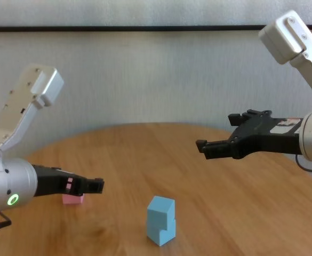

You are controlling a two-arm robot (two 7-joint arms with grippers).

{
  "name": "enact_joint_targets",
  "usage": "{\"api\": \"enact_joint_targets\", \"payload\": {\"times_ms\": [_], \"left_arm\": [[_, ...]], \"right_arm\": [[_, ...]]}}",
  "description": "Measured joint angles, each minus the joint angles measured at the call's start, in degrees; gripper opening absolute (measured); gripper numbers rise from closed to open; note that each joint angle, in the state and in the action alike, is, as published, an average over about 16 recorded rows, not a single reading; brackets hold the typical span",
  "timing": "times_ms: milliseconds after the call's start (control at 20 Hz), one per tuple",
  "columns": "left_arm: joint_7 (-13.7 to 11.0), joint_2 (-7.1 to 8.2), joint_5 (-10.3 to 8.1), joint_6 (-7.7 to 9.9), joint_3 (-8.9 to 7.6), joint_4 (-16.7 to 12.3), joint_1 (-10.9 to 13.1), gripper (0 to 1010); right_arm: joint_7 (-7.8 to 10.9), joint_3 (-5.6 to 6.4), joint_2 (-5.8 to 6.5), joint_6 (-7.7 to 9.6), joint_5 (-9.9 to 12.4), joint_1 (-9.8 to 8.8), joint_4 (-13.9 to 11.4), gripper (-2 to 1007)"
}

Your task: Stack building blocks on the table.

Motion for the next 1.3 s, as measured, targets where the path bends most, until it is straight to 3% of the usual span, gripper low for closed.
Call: {"api": "enact_joint_targets", "payload": {"times_ms": [1300], "left_arm": [[-3.5, -1.75, 4.67, -3.87, -0.57, 10.9, -5.3, 1000]], "right_arm": [[0.0, 0.0, 0.0, 0.0, 0.0, 0.0, 0.0, 1001]]}}
